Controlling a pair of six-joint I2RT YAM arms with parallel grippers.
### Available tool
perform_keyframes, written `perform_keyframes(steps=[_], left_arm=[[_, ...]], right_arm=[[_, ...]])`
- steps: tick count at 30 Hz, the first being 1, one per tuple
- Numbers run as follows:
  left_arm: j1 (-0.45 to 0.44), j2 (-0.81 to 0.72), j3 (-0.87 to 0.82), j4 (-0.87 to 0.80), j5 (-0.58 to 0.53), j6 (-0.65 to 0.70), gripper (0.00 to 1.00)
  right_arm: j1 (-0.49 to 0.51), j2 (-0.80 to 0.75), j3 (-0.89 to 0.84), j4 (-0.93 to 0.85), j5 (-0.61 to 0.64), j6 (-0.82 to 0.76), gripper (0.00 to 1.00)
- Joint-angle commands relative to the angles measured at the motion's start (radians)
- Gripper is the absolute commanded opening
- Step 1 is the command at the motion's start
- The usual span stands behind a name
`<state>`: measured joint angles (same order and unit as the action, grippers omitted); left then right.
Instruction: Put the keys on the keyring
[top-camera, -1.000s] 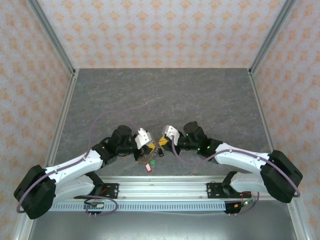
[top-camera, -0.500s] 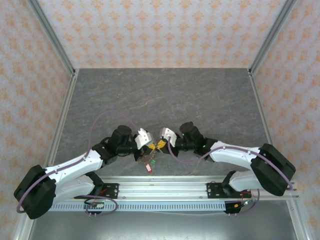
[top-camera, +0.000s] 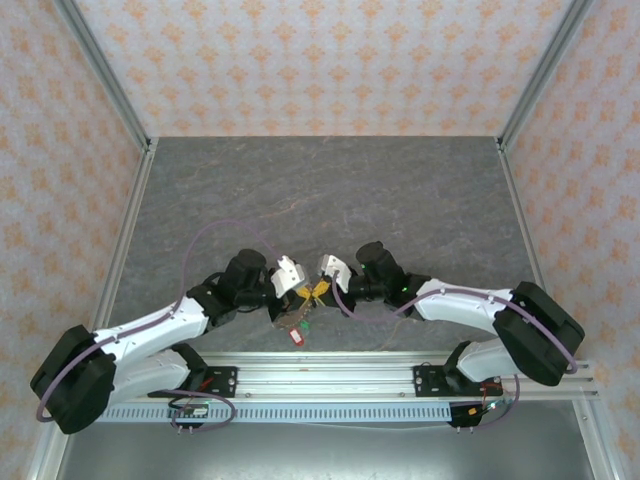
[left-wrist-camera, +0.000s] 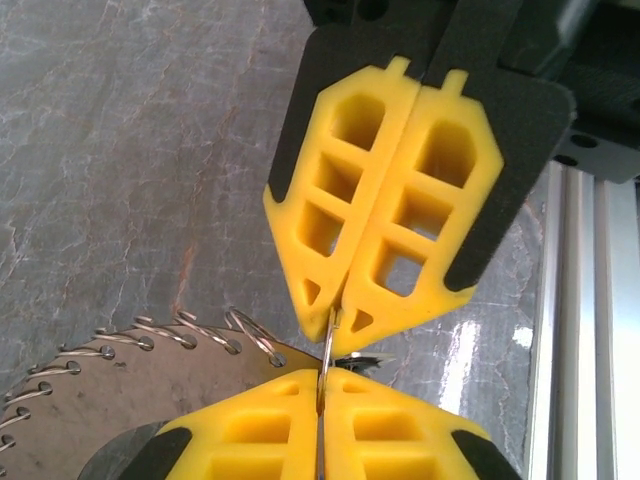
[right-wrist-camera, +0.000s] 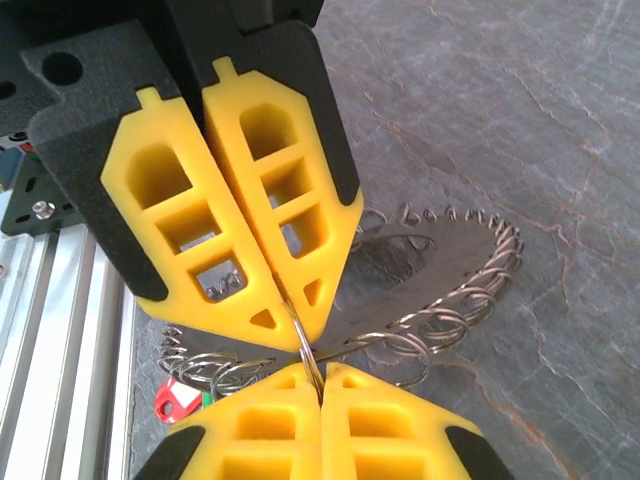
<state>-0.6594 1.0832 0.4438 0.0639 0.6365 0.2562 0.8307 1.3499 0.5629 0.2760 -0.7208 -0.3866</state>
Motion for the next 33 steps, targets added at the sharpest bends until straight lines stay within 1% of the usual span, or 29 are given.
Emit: perform_keyframes(steps=[1, 4, 6, 10, 12, 14, 15, 17, 19, 23, 29, 33], left_arm=[[-0.008, 0.039, 0.054, -0.010, -0.009, 0.017, 0.09], [-0.010, 0.073, 0.067, -0.011, -0.006, 0.017, 0.10], [-0.017, 0.085, 0.073, -0.004, -0.007, 0.020, 0.10], [-0.023, 0.107, 0.097, -0.014, -0.017, 0.025, 0.10], [-0.026, 0.111, 0.105, -0.022, -0.021, 0.027, 0.08], [-0.026, 0.110, 0.110, -0.030, -0.021, 0.029, 0.01], [-0.026, 0.107, 0.110, -0.031, -0.020, 0.027, 0.00], [-0.026, 0.091, 0.102, -0.021, -0.014, 0.024, 0.00], [-0.026, 0.066, 0.083, 0.003, -0.011, 0.017, 0.00], [-0.026, 0.009, 0.046, 0.040, -0.005, 0.006, 0.00], [-0.025, -0.039, 0.019, 0.047, 0.029, 0.006, 0.00], [-0.026, -0.086, -0.011, 0.090, 0.042, -0.016, 0.00]], right_arm=[[0.012, -0.031, 0.088, -0.080, 0.011, -0.029, 0.00], [0.045, -0.035, 0.144, -0.238, 0.071, -0.097, 0.00], [0.062, -0.027, 0.172, -0.306, 0.099, -0.120, 0.00], [0.088, -0.019, 0.199, -0.360, 0.147, -0.133, 0.00], [0.091, -0.022, 0.200, -0.362, 0.161, -0.129, 0.00], [0.091, -0.030, 0.196, -0.347, 0.173, -0.120, 0.00], [0.091, -0.037, 0.183, -0.323, 0.186, -0.113, 0.00], [0.091, -0.053, 0.147, -0.262, 0.204, -0.102, 0.00], [0.091, -0.062, 0.104, -0.193, 0.214, -0.084, 0.04], [0.091, -0.055, 0.056, -0.116, 0.187, -0.051, 0.09], [0.085, -0.024, 0.020, -0.019, 0.133, -0.005, 0.10], [0.079, -0.006, 0.015, 0.024, 0.107, 0.021, 0.10]])
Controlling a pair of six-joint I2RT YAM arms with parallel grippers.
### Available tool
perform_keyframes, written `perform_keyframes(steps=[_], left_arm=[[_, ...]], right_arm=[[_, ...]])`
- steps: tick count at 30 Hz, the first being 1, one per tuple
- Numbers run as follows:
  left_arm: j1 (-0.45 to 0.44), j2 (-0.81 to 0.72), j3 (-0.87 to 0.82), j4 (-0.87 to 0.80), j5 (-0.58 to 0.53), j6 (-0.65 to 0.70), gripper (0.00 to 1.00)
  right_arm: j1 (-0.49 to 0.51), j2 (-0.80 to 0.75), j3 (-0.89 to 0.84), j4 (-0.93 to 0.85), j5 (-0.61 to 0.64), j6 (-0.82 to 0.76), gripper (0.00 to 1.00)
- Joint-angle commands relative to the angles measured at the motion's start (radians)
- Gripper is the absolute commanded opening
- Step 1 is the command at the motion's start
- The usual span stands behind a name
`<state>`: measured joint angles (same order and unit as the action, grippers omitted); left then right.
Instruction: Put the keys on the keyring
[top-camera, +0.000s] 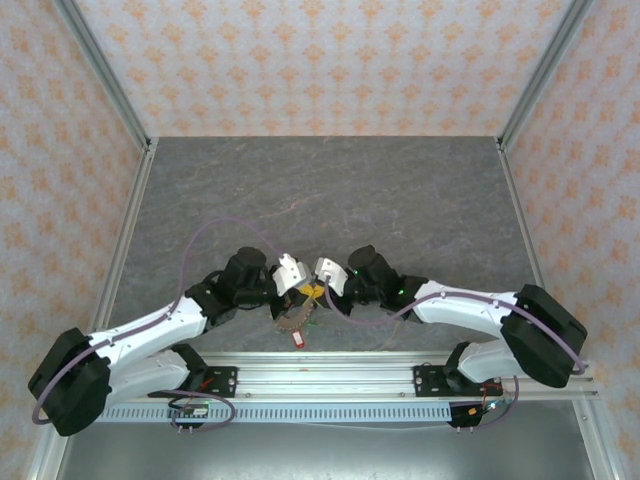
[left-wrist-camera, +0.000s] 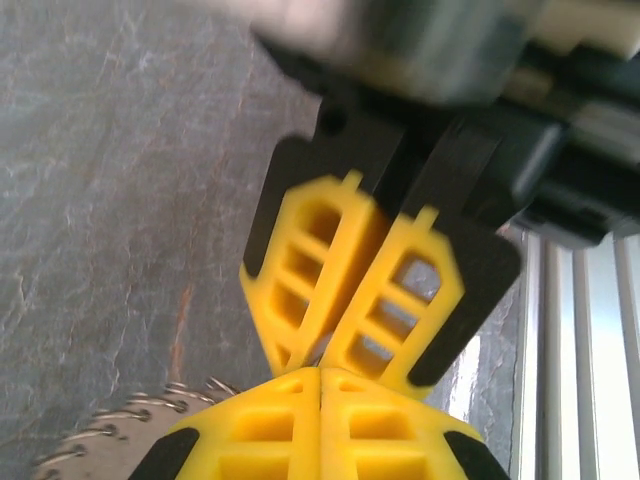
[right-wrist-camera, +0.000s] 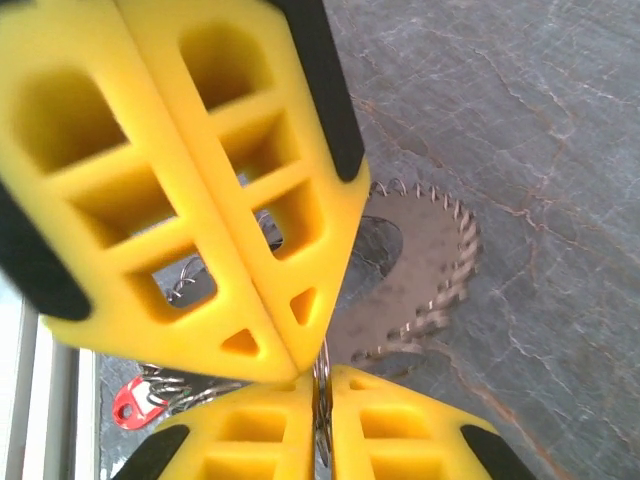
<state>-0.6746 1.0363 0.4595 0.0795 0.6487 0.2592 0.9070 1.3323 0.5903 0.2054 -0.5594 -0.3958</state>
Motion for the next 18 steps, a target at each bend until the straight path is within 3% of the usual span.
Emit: perform_keyframes(steps=[1, 6, 18], left_arm=[[-0.011, -0.051, -0.033, 0.081, 0.027, -0.020, 0.00], [-0.011, -0.094, -0.054, 0.048, -0.040, -0.007, 0.00], [-0.011, -0.019, -0.030, 0.001, -0.083, 0.007, 0.00]], right_arm=[[0.000, 0.012, -0.012, 0.103, -0.064, 0.033, 0.09], [-0.005, 0.017, -0.008, 0.125, -0.093, 0.045, 0.00], [0.007, 0.019, 0.070, -0.011, -0.071, -0.012, 0.00]])
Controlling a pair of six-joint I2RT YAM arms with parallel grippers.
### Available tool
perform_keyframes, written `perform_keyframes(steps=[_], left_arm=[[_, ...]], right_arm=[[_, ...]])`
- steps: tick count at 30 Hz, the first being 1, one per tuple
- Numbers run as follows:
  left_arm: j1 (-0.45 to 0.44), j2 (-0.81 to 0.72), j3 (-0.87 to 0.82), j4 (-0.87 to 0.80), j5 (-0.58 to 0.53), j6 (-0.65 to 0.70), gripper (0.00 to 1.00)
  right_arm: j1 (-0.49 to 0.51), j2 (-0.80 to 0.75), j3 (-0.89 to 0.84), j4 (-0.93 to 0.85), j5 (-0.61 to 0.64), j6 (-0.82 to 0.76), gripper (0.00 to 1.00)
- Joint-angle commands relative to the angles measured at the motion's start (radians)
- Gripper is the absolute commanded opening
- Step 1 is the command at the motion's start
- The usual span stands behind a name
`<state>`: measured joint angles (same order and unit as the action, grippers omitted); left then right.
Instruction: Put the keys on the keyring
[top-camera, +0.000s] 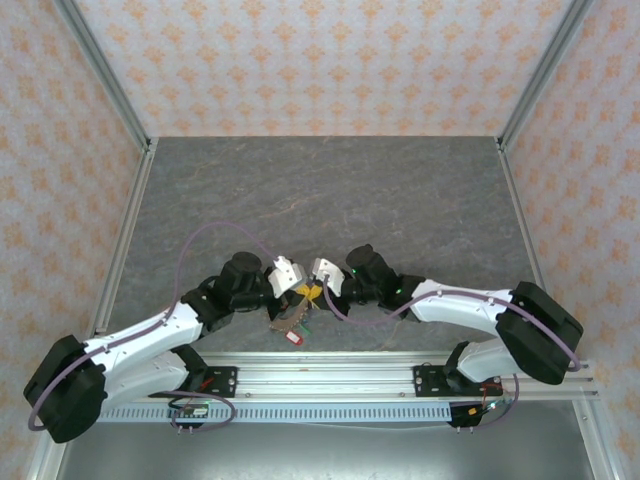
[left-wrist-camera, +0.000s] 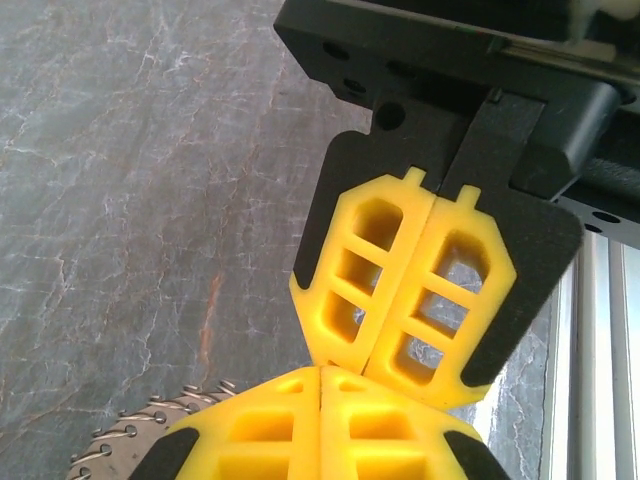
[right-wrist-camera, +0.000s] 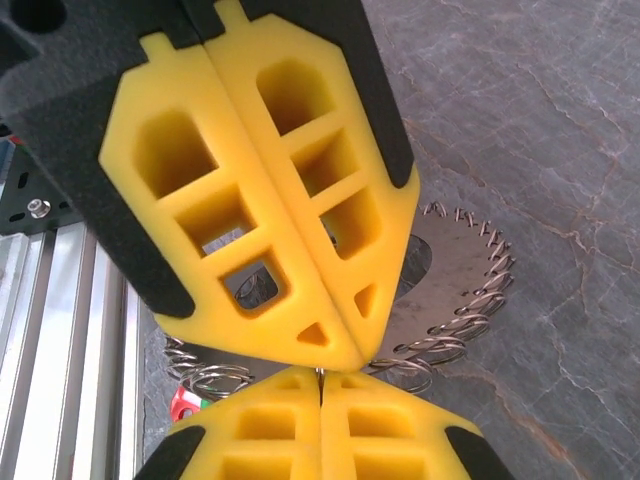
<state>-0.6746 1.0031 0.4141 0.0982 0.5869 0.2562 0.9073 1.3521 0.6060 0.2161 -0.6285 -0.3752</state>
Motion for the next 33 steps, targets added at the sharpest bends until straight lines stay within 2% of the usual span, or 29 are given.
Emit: perform_keyframes(steps=[1, 17, 33], left_arm=[[-0.011, 0.017, 0.018, -0.018, -0.022, 0.012, 0.00], [-0.010, 0.089, 0.073, -0.049, -0.027, 0.021, 0.06], [-0.013, 0.146, 0.120, -0.062, -0.021, 0.018, 0.07]], right_arm=[[0.011, 0.002, 0.061, -0.035, 0.006, -0.038, 0.00], [0.016, -0.026, 0.060, -0.081, 0.070, -0.059, 0.00], [0.016, -0.042, 0.047, -0.088, 0.094, -0.070, 0.00]])
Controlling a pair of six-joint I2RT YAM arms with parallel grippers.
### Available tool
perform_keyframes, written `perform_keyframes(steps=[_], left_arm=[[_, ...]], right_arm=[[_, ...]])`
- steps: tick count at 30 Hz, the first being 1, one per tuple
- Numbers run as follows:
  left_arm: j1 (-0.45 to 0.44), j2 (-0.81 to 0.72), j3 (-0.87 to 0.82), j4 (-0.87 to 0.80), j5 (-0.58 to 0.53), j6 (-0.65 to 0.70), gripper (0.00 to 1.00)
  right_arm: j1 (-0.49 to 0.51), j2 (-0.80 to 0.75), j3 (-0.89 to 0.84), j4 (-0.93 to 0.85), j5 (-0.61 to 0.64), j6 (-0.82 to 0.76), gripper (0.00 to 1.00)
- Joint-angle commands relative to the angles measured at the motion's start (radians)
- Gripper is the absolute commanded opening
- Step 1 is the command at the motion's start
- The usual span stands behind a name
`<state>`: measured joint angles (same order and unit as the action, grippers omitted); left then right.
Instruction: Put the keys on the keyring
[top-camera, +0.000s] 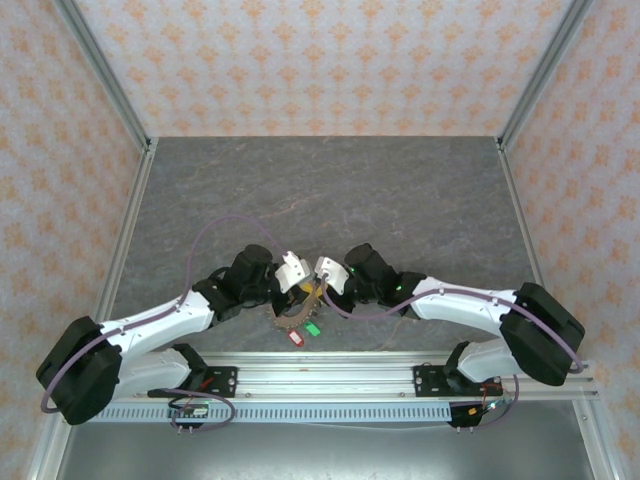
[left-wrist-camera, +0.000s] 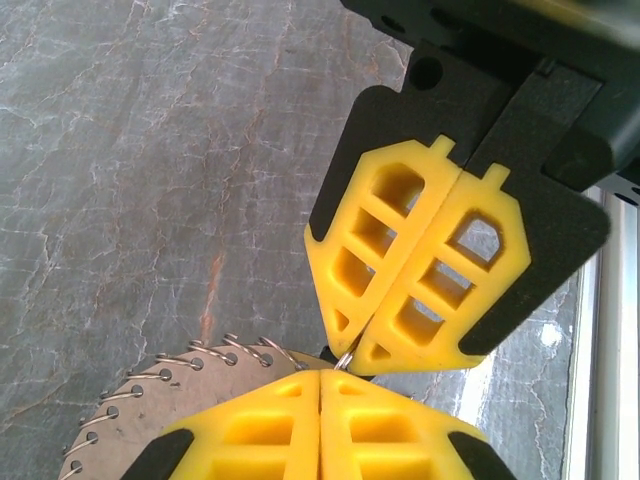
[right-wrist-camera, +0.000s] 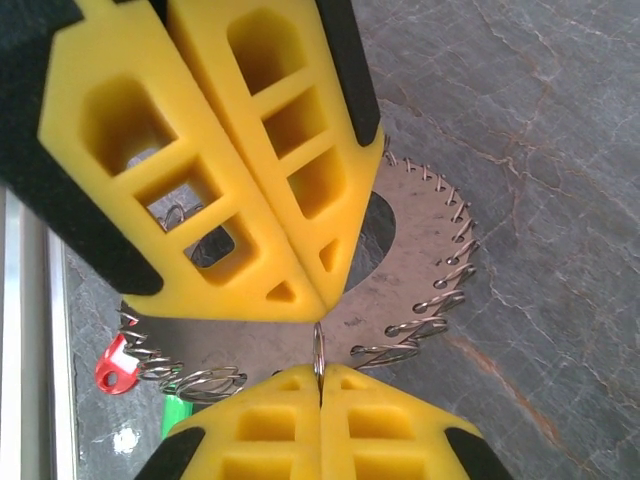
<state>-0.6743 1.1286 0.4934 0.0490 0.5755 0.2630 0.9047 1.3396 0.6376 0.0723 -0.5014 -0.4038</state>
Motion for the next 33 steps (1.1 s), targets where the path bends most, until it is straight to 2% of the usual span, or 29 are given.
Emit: perform_keyframes(steps=[1, 33], left_arm=[[-0.013, 0.023, 0.042, -0.012, -0.009, 0.010, 0.07], [-0.013, 0.054, 0.042, 0.005, -0.014, 0.012, 0.07]], right_arm=[[0.019, -0.029, 0.016, 0.058, -0.029, -0.041, 0.00], [0.019, 0.013, -0.003, 0.091, -0.006, -0.035, 0.00]])
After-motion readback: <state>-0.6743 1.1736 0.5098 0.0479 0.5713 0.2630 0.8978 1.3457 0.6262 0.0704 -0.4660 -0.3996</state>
